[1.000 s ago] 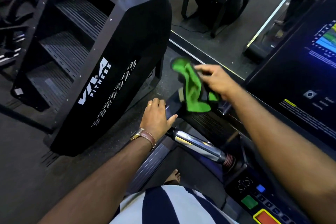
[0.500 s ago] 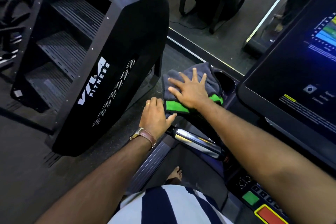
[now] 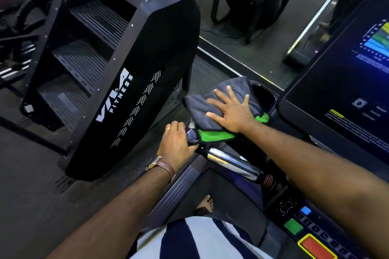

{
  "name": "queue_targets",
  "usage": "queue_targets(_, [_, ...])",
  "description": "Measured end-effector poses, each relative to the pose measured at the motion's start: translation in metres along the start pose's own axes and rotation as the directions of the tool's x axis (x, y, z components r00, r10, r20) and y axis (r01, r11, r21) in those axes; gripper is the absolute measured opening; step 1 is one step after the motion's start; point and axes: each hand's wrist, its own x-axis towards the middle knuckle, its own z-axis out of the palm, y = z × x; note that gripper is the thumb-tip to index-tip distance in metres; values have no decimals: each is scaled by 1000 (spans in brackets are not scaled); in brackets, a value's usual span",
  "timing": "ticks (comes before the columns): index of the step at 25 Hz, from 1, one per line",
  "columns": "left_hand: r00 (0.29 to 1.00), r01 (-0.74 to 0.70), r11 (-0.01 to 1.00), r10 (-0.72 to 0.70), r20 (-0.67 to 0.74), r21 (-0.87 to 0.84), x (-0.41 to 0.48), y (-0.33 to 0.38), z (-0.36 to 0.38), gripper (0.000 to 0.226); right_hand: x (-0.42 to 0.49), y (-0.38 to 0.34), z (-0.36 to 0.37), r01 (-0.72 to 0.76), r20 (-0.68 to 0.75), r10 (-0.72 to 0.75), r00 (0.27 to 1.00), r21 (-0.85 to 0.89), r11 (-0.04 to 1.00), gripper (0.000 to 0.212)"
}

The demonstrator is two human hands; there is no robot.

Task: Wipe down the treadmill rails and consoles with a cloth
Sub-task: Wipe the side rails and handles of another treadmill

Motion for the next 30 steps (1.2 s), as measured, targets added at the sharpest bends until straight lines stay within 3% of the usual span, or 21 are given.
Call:
queue_targets(3, [999,15,1000,-14,-29,7,-6,-2,-2,57,19,-7,-8,-262,42,260,965,59,963,81])
queue_targets(4, [1000,15,1000,-15,-26,7,-7,-2,-3,56,19,-20,-7,-255,21,255,967,35,966,79])
queue_targets(6, [1000,-3,1000,3,-19,6,-10,-2,-5,52,1,-27,7,-69,-79,66,995,-47,996,74])
queue_targets(8, [1000,-5,1000,5,-8,19,-15,-5,-8,53,-16,-6,11,62,-71,-68,995,-95,994,73])
queue_targets(9, [1000,10,1000,-10,5,30,-18,-6,-9,55,-13,0,9,3,-62,-7,998,-67,998,73])
queue_targets(11, [1000,20,999,-21,20,31,-20,-7,-9,56,4,-16,4,-274,-28,275,961,51,960,73])
queue_targets(12, [999,24,1000,-25,27,18,-21,-7,-9,55,10,-33,5,-327,-7,329,944,68,942,73])
queue_targets(13, [999,25,1000,-25,36,3,-22,-7,-11,54,9,-46,8,-271,-29,273,961,57,961,73])
queue_targets(16, [999,11,1000,-10,48,-3,-28,-10,-15,52,-15,-24,16,146,-100,-144,985,17,989,74])
queue_targets(17, [999,2,1000,-2,43,20,-32,-12,-15,53,-15,-14,14,151,-102,-150,983,2,989,74])
queue_targets(20, [1000,0,997,-2,25,80,-40,-16,-17,54,5,-42,9,-245,-89,252,964,78,966,68])
queue_targets(21, [1000,-4,996,2,19,85,-40,-16,-17,53,6,-59,12,-268,-109,278,955,98,959,67])
queue_targets(23, [1000,-9,996,6,27,84,-41,-15,-20,52,-7,-66,23,-26,-194,45,980,97,995,64])
queue_targets(25, [999,-5,996,1,46,91,-44,-18,-20,52,-23,-33,25,193,-168,-179,969,70,979,63])
queue_targets(26, [999,-5,995,0,48,101,-46,-19,-21,52,-19,-25,22,175,-168,-163,972,56,983,64])
queue_targets(29, [999,0,995,-5,51,99,-49,-22,-21,54,3,-56,17,-177,-141,191,971,105,979,67])
queue_targets(30, [999,-2,995,-4,53,97,-49,-23,-22,54,1,-70,20,-170,-165,185,969,105,980,64])
